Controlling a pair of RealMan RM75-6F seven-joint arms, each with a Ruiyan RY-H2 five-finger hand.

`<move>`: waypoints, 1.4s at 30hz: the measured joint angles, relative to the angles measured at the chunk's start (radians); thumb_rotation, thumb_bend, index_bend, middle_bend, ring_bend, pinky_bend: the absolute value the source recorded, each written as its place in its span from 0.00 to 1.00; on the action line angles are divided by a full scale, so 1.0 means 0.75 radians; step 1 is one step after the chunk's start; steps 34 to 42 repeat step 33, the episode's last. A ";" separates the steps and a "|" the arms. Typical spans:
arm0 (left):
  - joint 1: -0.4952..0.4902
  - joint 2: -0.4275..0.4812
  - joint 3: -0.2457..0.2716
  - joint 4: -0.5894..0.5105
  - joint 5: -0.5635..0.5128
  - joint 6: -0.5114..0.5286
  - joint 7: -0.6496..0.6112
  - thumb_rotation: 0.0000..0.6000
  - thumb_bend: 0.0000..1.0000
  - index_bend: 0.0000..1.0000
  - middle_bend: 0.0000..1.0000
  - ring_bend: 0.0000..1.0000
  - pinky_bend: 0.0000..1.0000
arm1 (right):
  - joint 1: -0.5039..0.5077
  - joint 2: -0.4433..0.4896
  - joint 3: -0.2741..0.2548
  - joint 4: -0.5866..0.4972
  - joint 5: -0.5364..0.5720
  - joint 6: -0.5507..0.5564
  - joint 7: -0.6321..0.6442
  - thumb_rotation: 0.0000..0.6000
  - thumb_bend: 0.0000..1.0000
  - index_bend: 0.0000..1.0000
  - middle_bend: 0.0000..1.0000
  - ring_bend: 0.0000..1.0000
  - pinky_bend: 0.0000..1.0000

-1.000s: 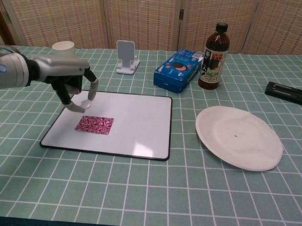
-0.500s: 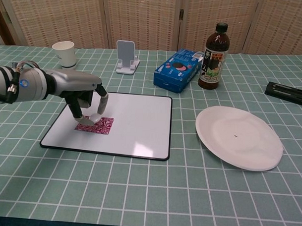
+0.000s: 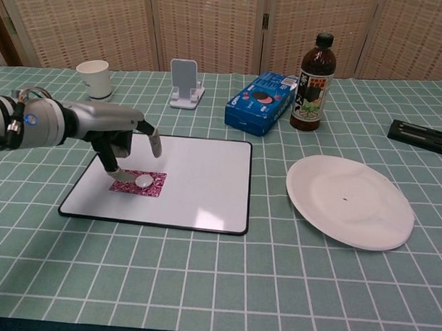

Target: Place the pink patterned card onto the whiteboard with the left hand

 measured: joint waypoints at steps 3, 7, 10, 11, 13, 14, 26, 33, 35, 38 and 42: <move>0.043 0.039 -0.006 -0.049 0.012 0.089 -0.029 1.00 0.27 0.27 0.85 0.79 0.97 | 0.000 0.003 -0.001 0.001 0.003 -0.006 0.003 1.00 0.25 0.22 0.25 0.23 0.30; 0.127 0.115 -0.007 -0.127 0.022 0.226 -0.064 1.00 0.27 0.28 0.78 0.70 0.97 | -0.003 0.007 -0.005 0.001 0.004 -0.010 0.010 1.00 0.25 0.22 0.25 0.23 0.30; 0.205 0.170 0.000 -0.167 0.033 0.336 -0.087 1.00 0.27 0.30 0.74 0.64 0.95 | -0.003 0.010 -0.008 0.001 0.004 -0.018 0.016 1.00 0.25 0.22 0.25 0.23 0.30; 0.238 0.189 0.005 -0.176 0.040 0.381 -0.098 1.00 0.27 0.30 0.72 0.61 0.93 | -0.003 0.010 -0.009 0.002 0.004 -0.020 0.021 1.00 0.25 0.22 0.25 0.23 0.30; 0.290 0.210 0.014 -0.182 0.055 0.451 -0.115 1.00 0.27 0.31 0.68 0.57 0.82 | -0.003 0.011 -0.010 0.002 0.003 -0.022 0.029 1.00 0.25 0.22 0.25 0.23 0.30; 0.328 0.223 0.022 -0.183 0.069 0.500 -0.128 1.00 0.27 0.32 0.66 0.54 0.76 | -0.002 0.011 -0.010 0.002 0.002 -0.024 0.033 1.00 0.25 0.22 0.25 0.23 0.30; 0.721 0.334 0.127 -0.224 0.285 0.974 -0.230 1.00 0.27 0.32 0.57 0.46 0.57 | 0.029 0.000 -0.033 0.029 -0.070 -0.065 0.078 1.00 0.26 0.22 0.25 0.23 0.30; 0.895 0.378 0.180 -0.332 0.447 1.195 -0.217 1.00 0.27 0.31 0.57 0.46 0.57 | 0.036 -0.024 -0.040 0.057 -0.097 -0.056 0.110 1.00 0.26 0.22 0.25 0.23 0.30; 0.895 0.378 0.180 -0.332 0.447 1.195 -0.217 1.00 0.27 0.31 0.57 0.46 0.57 | 0.036 -0.024 -0.040 0.057 -0.097 -0.056 0.110 1.00 0.26 0.22 0.25 0.23 0.30; 0.895 0.378 0.180 -0.332 0.447 1.195 -0.217 1.00 0.27 0.31 0.57 0.46 0.57 | 0.036 -0.024 -0.040 0.057 -0.097 -0.056 0.110 1.00 0.26 0.22 0.25 0.23 0.30; 0.895 0.378 0.180 -0.332 0.447 1.195 -0.217 1.00 0.27 0.31 0.57 0.46 0.57 | 0.036 -0.024 -0.040 0.057 -0.097 -0.056 0.110 1.00 0.26 0.22 0.25 0.23 0.30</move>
